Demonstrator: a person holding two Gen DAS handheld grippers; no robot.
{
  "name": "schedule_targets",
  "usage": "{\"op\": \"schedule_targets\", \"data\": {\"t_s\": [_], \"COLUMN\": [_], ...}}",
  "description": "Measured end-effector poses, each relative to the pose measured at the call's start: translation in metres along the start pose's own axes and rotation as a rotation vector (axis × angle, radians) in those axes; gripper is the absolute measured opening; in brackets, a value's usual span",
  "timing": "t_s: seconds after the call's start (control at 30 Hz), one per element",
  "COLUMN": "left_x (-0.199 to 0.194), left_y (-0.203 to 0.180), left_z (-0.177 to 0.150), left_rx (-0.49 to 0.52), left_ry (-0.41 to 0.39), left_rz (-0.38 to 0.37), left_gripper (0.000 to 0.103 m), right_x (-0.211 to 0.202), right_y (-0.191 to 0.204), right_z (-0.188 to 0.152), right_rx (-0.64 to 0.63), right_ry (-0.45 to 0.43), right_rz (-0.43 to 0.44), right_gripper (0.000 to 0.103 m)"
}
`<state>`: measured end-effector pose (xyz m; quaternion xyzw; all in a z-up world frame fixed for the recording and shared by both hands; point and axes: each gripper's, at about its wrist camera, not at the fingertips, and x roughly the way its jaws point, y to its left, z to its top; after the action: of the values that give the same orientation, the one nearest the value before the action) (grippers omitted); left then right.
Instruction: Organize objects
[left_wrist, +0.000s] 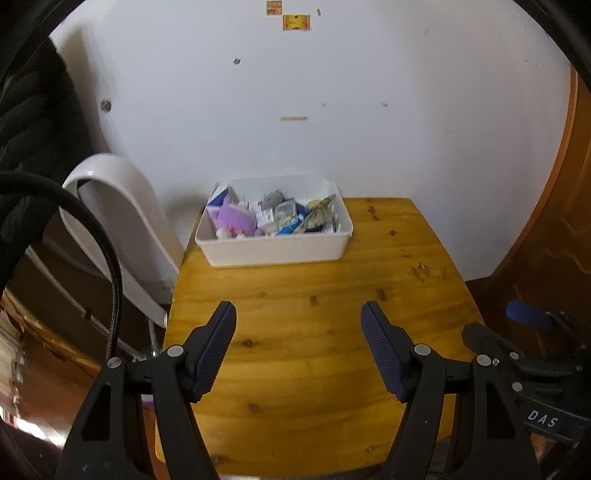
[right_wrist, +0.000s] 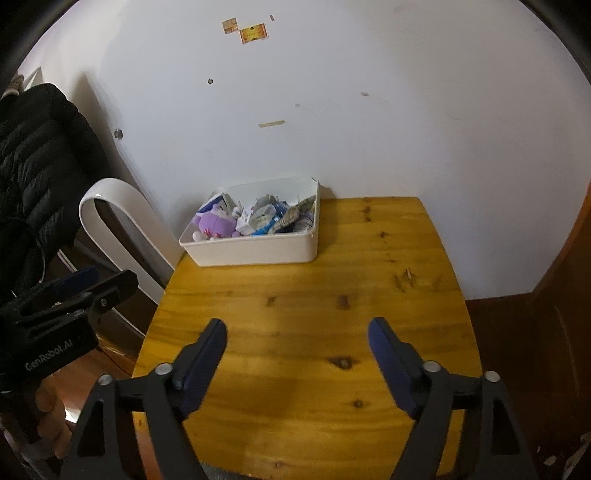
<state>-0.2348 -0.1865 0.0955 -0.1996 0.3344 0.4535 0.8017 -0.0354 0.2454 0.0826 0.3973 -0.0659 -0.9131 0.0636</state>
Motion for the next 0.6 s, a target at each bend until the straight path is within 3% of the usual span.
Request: {"op": "schedule_targets", "data": {"t_s": [0.3, 0.6], "left_x": [-0.007, -0.024], "left_y": [-0.008, -0.026], "left_z": [-0.036, -0.061], "left_rx": [-0.085, -0.025], "left_ry": [0.086, 0.09], "left_rz": [-0.02, 0.026], "left_gripper": [0.079, 0.081], "right_x": [-0.03, -0.035], "right_y": [-0.003, -0.001], "right_z": [-0.033, -0.058], "right_rx": [0.053, 0.087], "right_ry": [-0.014, 0.043], "right_rz": [-0.019, -0.006], "right_gripper": [0.081, 0.082]}}
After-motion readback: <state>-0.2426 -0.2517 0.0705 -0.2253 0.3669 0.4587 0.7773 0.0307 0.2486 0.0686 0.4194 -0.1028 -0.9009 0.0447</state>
